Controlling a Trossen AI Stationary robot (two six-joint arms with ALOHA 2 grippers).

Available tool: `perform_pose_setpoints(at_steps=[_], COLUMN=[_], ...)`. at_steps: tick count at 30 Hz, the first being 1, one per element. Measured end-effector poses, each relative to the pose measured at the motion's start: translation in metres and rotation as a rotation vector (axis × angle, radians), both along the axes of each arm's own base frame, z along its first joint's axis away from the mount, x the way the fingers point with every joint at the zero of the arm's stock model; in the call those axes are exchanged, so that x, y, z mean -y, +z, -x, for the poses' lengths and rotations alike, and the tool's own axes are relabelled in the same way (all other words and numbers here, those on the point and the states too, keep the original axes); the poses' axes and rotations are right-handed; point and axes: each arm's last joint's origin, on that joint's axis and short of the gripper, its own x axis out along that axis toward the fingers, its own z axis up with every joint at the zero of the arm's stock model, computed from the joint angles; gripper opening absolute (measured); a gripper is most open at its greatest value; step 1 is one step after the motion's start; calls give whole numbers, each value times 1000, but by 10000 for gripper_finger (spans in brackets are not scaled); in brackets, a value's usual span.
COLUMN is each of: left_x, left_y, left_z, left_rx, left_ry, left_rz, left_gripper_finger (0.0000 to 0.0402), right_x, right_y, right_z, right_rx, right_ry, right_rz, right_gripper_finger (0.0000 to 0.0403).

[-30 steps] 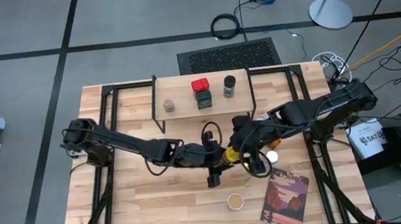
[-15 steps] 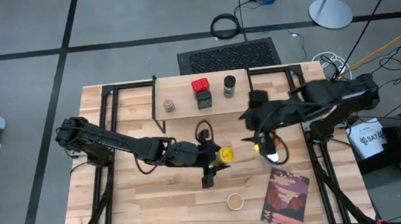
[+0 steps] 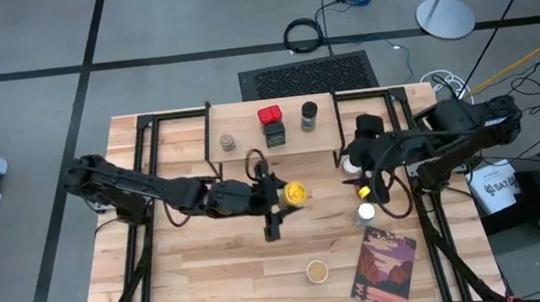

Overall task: Shelf spices
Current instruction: Put the yellow spice bottle on the shelf

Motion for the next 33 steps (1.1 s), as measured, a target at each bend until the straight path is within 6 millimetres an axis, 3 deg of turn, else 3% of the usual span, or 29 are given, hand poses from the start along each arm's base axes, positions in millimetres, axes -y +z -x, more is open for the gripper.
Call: perform_pose_setpoints(at_steps=[6, 15, 21, 26, 33], left_x=[-25, -81, -122, -157, -193], left_y=[37, 82, 89, 84, 80], left_z=[28, 77, 93, 101, 112], left_rx=[86, 181, 163, 104, 105], left_ry=[96, 297, 445, 526, 445], left_rz=[-82, -198, -251, -230, -136], left_gripper_finger=[240, 240, 240, 240, 240], right_x=[-10, -32, -43, -45, -45], right_y=[-31, -80, -99, -102, -102], right_z=[1, -10, -20, -21, -21], right_rx=[-54, 54, 106, 124, 124], right_ry=[-26, 27, 71, 73, 74], right_rz=[-14, -74, -86, -94, -94], right_gripper_finger=[300, 300, 300, 300, 300])
